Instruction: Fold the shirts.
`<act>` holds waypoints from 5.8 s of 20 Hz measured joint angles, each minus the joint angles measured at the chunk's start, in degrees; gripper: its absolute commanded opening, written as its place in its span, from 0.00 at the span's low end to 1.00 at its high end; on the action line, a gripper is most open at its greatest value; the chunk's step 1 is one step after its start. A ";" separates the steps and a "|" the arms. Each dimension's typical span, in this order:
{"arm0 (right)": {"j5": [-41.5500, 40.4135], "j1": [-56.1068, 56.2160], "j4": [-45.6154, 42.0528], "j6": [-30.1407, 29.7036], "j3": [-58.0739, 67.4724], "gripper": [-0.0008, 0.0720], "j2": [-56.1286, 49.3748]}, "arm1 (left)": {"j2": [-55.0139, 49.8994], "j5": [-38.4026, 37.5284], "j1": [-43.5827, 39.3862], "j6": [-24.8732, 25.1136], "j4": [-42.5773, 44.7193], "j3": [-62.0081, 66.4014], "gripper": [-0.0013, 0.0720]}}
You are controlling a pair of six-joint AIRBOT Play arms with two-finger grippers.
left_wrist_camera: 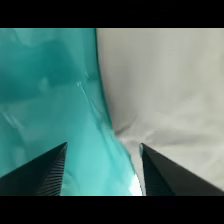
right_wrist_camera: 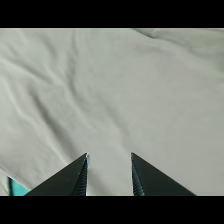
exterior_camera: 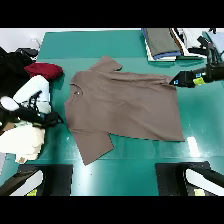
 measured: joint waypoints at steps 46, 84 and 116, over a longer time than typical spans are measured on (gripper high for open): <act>-5.31 -7.50 -4.83 1.25 5.60 0.03 24.65 | 18.23 5.99 -12.85 -2.45 3.87 51.43 0.04; -4.92 -2.91 -13.64 2.64 10.03 0.45 -22.47 | -39.69 -1.90 -12.79 -2.36 7.65 55.12 0.77; 0.09 -5.86 -5.31 2.47 -16.63 0.57 16.68 | 2.64 8.61 -17.44 -3.65 -5.35 -8.63 0.05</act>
